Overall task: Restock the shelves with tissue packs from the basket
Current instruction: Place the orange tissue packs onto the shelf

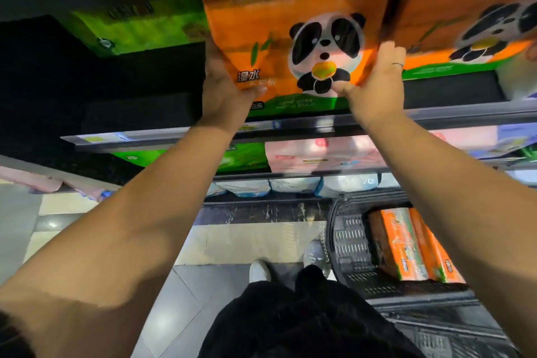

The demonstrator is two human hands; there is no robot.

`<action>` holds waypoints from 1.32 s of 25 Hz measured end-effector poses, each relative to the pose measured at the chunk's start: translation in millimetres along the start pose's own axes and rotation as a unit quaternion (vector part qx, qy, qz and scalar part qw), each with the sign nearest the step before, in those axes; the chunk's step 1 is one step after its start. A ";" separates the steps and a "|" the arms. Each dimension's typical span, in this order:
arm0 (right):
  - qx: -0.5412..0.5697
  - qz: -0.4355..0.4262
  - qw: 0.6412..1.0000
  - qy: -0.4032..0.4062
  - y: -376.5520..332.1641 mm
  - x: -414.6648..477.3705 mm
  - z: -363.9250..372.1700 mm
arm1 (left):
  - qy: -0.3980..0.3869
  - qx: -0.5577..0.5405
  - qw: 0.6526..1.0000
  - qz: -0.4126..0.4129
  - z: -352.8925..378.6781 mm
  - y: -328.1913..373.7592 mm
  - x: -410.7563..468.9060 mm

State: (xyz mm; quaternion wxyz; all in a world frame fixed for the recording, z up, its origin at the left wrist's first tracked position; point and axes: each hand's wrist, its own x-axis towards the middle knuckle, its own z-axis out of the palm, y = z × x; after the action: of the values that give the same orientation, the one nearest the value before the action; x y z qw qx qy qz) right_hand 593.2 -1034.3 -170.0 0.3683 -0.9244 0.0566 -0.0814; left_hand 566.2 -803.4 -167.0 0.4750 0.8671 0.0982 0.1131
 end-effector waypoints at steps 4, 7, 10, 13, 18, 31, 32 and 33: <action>-0.080 0.037 0.996 0.027 -5.8 16.8 8.0 | 0.027 0.048 0.998 0.007 11.4 -4.1 17.6; -0.117 0.013 0.990 0.079 -4.1 17.5 17.2 | 0.035 0.085 0.996 0.006 18.8 -2.6 26.4; -0.092 -0.112 0.989 0.030 4.4 7.0 34.4 | 0.035 0.096 0.995 0.011 22.9 -7.0 31.2; -0.107 -0.161 0.979 -0.070 8.1 15.9 47.3 | 0.030 0.102 0.994 0.005 25.8 -9.6 42.4; -0.216 -0.103 0.962 -0.134 0.5 43.4 48.2 | 0.004 0.065 0.995 -0.074 34.0 -7.6 73.7; -0.324 -0.113 0.920 -0.186 -5.5 65.1 62.7 | -0.096 0.392 0.914 0.049 35.6 -8.9 42.7; -0.328 -0.113 0.918 -0.190 -5.4 67.4 62.9 | -0.104 0.407 0.907 0.042 36.0 -9.4 46.0; -0.332 -0.114 0.917 -0.192 -5.0 69.7 64.0 | -0.113 0.422 0.899 0.035 36.2 -9.5 49.3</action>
State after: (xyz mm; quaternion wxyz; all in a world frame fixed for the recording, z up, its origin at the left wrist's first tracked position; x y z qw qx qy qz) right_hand 674.0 -999.1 -204.7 0.0323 -0.9915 -0.0973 0.0796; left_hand 623.2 -813.7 -188.9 0.0683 0.9961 0.0516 -0.0207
